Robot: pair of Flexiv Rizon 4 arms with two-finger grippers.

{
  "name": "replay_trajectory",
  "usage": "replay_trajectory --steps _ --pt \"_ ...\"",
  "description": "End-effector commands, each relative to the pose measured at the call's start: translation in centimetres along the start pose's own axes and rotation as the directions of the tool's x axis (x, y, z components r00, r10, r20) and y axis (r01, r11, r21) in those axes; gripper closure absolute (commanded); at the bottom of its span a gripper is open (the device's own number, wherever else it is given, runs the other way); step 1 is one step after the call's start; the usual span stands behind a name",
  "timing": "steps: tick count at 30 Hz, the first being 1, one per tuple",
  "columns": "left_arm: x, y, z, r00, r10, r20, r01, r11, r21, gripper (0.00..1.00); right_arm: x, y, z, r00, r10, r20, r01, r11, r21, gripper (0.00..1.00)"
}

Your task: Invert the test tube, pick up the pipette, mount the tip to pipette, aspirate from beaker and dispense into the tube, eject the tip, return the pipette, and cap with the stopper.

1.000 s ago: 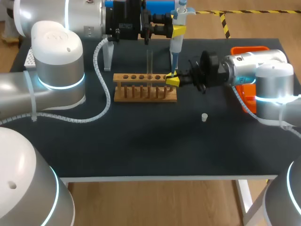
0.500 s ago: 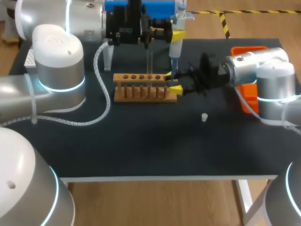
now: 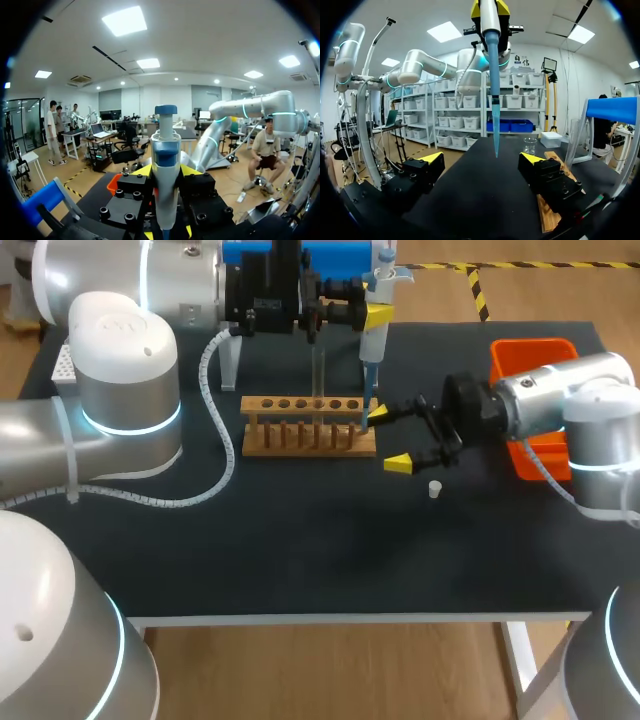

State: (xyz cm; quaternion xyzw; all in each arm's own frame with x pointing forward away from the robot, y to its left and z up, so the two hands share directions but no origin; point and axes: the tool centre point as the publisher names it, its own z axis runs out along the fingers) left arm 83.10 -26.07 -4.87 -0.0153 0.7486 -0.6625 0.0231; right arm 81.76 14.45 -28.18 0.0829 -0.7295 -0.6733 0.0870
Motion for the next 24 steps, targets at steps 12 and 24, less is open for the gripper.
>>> replay_trajectory --steps 12,24 --pt "0.0 0.0 0.1 1.0 0.001 0.003 -0.001 1.0 0.003 1.0 0.2 0.2 -0.1 1.0 0.0 0.005 0.0 1.0 0.006 0.0" --pt "0.3 2.6 -9.9 0.983 0.024 0.181 -0.033 0.998 0.049 1.0 0.2 0.2 -0.1 1.0 0.0 0.005 0.0 1.0 0.006 0.0"
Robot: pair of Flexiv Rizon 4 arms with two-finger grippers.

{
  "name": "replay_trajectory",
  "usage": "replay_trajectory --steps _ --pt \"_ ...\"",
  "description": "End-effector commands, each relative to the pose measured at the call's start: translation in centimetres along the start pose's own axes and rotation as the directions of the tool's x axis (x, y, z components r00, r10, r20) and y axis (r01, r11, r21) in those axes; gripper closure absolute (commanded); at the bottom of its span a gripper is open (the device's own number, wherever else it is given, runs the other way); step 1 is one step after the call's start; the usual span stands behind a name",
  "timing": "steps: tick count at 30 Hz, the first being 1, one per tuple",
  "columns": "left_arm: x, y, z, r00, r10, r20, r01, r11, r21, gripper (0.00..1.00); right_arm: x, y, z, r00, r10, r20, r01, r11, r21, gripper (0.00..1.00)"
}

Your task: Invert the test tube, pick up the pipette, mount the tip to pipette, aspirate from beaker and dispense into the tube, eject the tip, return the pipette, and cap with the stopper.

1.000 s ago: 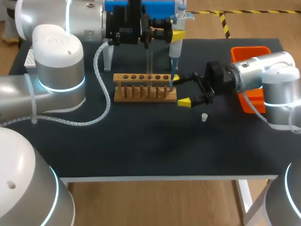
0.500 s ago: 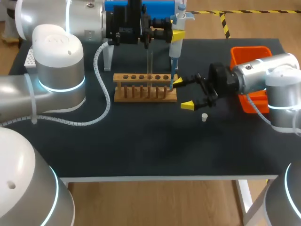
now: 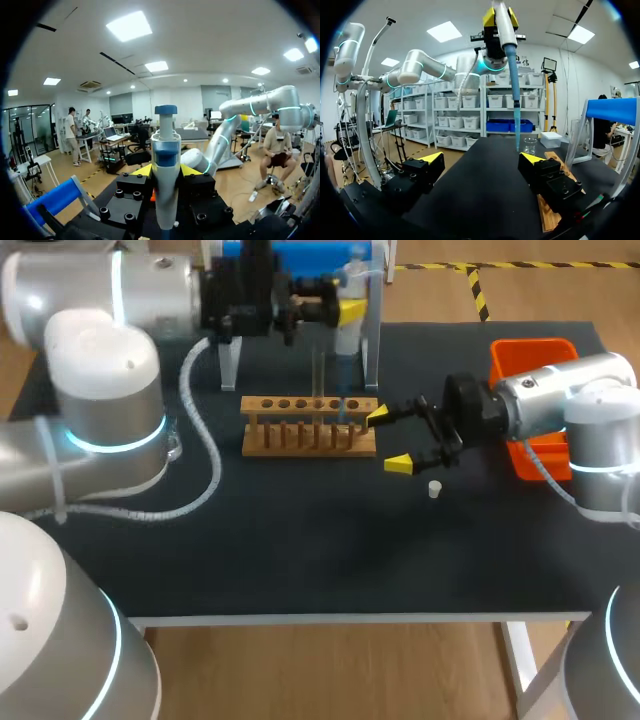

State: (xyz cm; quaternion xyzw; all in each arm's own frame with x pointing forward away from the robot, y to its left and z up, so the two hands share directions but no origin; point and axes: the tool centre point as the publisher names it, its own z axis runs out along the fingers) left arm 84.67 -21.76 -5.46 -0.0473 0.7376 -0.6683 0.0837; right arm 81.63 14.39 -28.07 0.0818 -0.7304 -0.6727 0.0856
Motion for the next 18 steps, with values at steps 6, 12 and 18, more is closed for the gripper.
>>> replay_trajectory --steps 6,12,18 --pt "-0.5 2.6 -11.3 0.996 -0.027 0.084 0.027 1.0 0.003 1.0 0.1 0.1 0.0 1.0 0.0 0.001 0.0 1.0 0.004 0.0" --pt "-2.9 3.3 -15.5 0.995 -0.032 0.099 0.032 0.999 -0.003 1.0 0.1 0.1 0.0 1.0 0.0 0.001 0.0 1.0 0.004 0.0" --pt "-5.6 4.0 -19.0 0.993 -0.07 0.098 0.071 0.998 0.0 1.0 0.1 0.1 0.0 1.0 0.0 0.001 0.0 1.0 0.004 0.0"
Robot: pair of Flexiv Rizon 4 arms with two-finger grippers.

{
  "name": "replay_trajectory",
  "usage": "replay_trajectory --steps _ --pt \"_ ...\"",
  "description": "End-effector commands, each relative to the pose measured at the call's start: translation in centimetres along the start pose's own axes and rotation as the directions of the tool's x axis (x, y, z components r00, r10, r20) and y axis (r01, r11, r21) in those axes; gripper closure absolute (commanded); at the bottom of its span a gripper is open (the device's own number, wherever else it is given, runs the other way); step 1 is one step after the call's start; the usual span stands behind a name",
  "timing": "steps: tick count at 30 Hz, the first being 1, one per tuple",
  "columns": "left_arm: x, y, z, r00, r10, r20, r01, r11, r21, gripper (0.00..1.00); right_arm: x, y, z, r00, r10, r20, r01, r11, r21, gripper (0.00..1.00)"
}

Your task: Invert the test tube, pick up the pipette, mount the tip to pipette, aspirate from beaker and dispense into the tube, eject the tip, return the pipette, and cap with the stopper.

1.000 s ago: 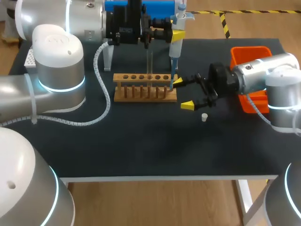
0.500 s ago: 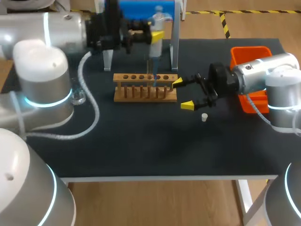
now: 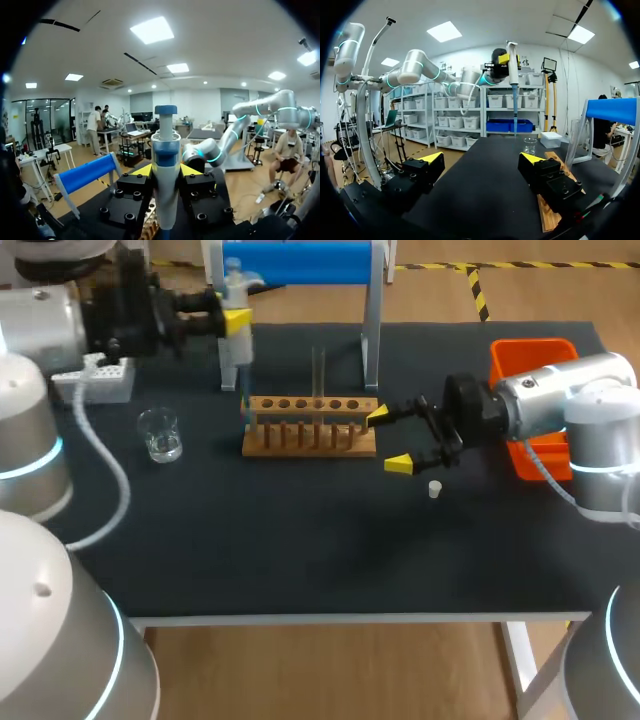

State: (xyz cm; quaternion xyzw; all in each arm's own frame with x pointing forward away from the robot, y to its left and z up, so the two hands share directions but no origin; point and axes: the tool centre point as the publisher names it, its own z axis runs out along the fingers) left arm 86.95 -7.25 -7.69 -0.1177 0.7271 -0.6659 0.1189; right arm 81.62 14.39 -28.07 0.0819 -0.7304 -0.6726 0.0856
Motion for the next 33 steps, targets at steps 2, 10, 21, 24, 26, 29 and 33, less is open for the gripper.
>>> replay_trajectory --steps 2,10,21,24,26,29,33 --pt "-2.7 0.3 -6.1 0.998 -0.031 -0.051 0.03 0.999 -0.024 1.0 0.1 0.1 0.0 1.0 0.0 0.001 0.0 1.0 0.004 0.0" --pt "-6.1 1.3 -9.2 0.998 -0.053 -0.036 0.052 0.998 -0.027 1.0 0.1 0.1 0.0 1.0 0.0 0.001 0.0 1.0 0.004 0.0" --pt "-9.9 3.5 -11.3 0.997 -0.071 -0.025 0.07 0.997 -0.016 1.0 0.1 0.1 0.0 1.0 0.0 0.001 0.0 1.0 0.004 0.0" --pt "-10.7 3.8 -11.5 0.997 -0.071 -0.026 0.071 0.997 -0.011 1.0 0.1 0.1 0.0 1.0 0.0 0.001 0.0 1.0 0.004 0.0" --pt "-11.1 4.0 -11.5 0.997 -0.069 -0.029 0.069 0.998 -0.007 1.0 0.1 0.1 0.0 1.0 0.0 0.001 0.0 1.0 0.004 0.0" --pt "-11.8 4.3 -11.6 0.997 -0.067 -0.033 0.067 0.998 -0.003 1.0 0.1 0.1 0.0 1.0 0.0 0.001 0.0 1.0 0.004 0.0" --pt "-12.7 4.5 -11.5 0.997 -0.066 -0.041 0.067 0.998 0.002 1.0 0.1 0.1 0.0 1.0 0.0 0.001 0.0 1.0 0.004 0.0"
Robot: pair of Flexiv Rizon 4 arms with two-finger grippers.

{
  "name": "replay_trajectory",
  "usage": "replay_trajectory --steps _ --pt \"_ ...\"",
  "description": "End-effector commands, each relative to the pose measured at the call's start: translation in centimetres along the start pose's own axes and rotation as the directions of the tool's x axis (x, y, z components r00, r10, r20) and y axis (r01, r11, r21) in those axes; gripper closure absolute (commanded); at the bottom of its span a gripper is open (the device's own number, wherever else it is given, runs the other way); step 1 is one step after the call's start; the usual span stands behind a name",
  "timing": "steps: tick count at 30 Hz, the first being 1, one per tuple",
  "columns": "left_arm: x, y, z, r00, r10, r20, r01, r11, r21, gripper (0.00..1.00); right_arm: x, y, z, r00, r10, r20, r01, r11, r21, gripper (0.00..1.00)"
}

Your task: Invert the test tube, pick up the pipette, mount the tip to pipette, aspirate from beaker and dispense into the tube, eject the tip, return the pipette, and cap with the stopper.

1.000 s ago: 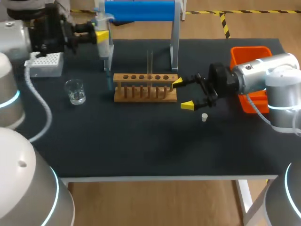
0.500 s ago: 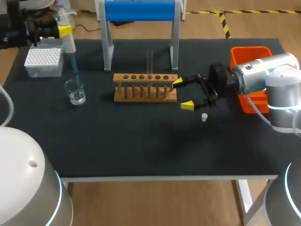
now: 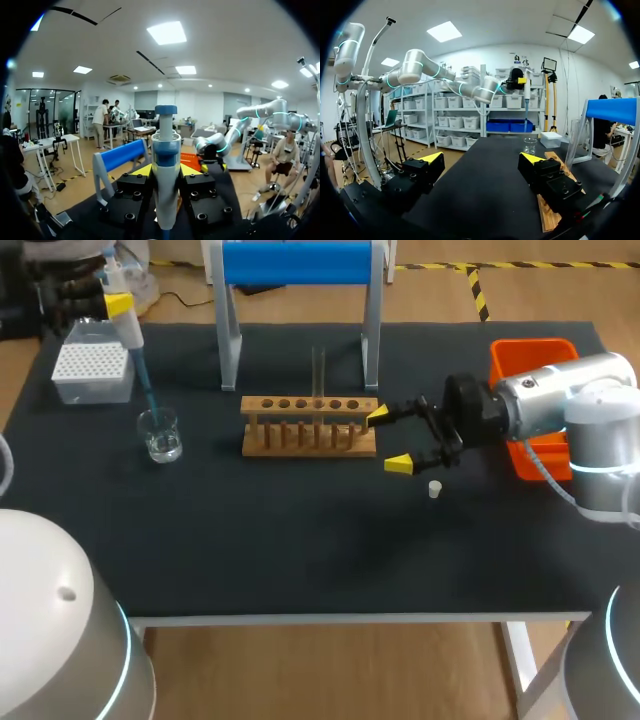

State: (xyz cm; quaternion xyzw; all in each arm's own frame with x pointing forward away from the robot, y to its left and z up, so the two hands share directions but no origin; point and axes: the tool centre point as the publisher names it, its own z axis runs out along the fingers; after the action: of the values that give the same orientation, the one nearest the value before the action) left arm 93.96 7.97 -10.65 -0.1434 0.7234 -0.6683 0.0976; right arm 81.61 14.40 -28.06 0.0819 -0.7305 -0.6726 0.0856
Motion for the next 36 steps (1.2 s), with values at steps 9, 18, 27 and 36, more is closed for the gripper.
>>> replay_trajectory --steps 9,18,27,36 --pt "-0.96 0.03 0.67 0.999 -0.002 -0.05 0.003 1.0 0.005 1.0 0.09 0.1 -0.04 1.0 0.0 0.001 0.0 1.0 0.004 0.0" --pt "-0.96 0.03 0.67 0.999 -0.002 -0.05 0.003 1.0 0.005 1.0 0.09 0.1 -0.04 1.0 0.0 0.001 0.0 1.0 0.004 0.0" --pt "-0.96 0.03 0.67 0.999 -0.002 -0.05 0.003 1.0 0.005 1.0 0.09 0.1 -0.04 1.0 0.0 0.001 0.0 1.0 0.004 0.0" --pt "-0.96 0.03 0.67 0.999 -0.002 -0.05 0.003 1.0 0.005 1.0 0.3 0.85 0.89 1.0 0.003 0.025 -0.003 1.0 0.014 0.0"
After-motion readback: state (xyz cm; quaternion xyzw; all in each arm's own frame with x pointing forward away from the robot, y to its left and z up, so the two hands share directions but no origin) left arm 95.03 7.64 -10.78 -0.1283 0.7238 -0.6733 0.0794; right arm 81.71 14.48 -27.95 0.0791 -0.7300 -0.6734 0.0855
